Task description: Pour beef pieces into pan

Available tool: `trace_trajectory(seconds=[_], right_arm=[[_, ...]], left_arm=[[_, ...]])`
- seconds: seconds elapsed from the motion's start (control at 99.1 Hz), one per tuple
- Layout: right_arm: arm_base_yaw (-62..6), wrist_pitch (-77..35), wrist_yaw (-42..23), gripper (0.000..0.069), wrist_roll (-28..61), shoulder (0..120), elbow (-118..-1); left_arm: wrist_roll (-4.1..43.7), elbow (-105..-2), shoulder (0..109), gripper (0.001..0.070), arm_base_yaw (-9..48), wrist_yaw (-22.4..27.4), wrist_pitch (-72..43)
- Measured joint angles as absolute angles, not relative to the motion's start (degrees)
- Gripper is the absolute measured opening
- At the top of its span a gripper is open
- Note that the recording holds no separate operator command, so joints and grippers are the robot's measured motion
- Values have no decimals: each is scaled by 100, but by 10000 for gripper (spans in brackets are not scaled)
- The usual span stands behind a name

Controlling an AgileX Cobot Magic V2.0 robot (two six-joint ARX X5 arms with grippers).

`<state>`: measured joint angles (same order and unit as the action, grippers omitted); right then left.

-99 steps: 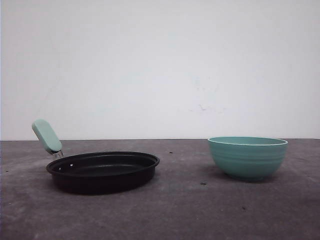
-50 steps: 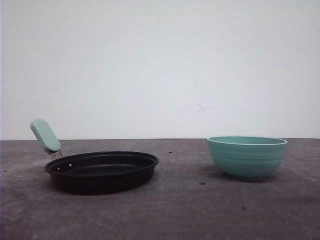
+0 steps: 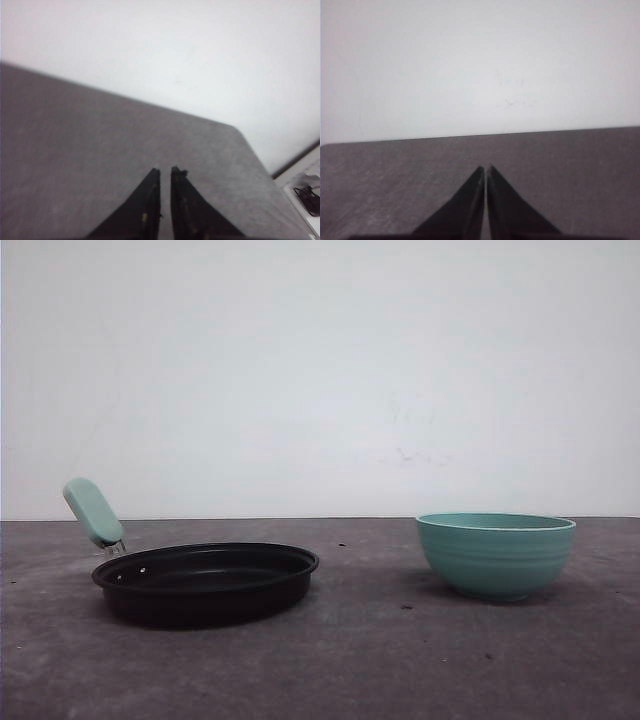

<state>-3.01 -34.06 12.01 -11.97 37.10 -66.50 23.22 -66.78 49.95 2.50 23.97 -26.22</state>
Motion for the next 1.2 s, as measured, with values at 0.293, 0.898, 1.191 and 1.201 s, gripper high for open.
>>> trace_trajectory(seconds=[0.293, 0.898, 1.191, 1.201], right_arm=[[-311, -3680, 1476, 263, -854, 4244, -7540], [-331, -4858, 1479, 683, -864, 4152, -7540], [-364, -5280, 1479, 683, -834, 3916, -7540], [-364, -5297, 1479, 683, -834, 3916, -7540]], left_arm=[[1879, -7618, 5057, 304, 484, 2399, -3030], [2574, -4342, 5389, 695, 663, 1909, -1837], [3994, -2724, 6681, 695, 707, 1953, 434], [4003, -2724, 6740, 695, 709, 1966, 519]])
